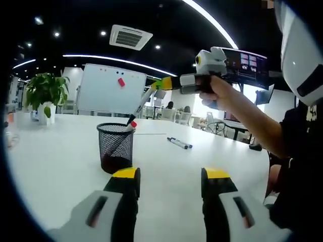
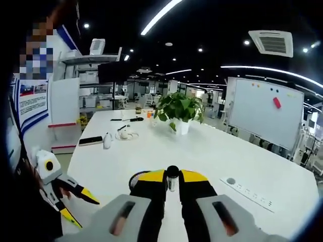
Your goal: Pick up the whiteboard markers from the pen holder and place them facing the whiteboard neatly
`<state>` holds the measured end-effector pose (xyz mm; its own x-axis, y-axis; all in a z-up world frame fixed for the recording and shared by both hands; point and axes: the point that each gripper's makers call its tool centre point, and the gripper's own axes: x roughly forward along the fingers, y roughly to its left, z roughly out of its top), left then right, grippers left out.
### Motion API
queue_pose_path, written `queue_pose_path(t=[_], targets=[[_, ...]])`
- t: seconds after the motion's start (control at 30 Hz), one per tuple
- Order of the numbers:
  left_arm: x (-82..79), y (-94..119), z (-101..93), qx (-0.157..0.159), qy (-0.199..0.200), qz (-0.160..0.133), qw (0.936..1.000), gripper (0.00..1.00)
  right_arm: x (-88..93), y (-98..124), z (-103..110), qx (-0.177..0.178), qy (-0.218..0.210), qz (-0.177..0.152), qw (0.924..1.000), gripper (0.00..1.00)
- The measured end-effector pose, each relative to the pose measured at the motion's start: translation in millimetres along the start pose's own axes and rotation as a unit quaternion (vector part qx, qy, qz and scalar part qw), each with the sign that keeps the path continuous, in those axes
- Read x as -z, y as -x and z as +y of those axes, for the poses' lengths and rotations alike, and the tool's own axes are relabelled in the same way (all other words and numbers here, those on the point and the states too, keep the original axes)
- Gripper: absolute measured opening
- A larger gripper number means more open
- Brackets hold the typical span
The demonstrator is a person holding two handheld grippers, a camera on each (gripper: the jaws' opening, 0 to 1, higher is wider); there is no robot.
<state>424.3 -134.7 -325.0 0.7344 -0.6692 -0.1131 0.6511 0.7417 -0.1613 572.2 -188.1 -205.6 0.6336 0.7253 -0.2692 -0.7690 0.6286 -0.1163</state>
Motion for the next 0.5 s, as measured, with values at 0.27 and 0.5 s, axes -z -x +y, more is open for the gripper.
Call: queue_pose_path(t=[0.27, 0.5], targets=[[2.5, -1.5, -1.1, 0.001, 0.002, 0.004, 1.0, 0.5, 0.6, 2.3, 1.0, 0.001, -0.004, -0.003, 1.0, 0.13], [3.6, -3.8, -2.5, 0.004, 0.003, 0.005, 1.0, 0.5, 1.1, 3.7, -3.8, 0.007, -0.007, -0.006, 0.9999, 0.13]])
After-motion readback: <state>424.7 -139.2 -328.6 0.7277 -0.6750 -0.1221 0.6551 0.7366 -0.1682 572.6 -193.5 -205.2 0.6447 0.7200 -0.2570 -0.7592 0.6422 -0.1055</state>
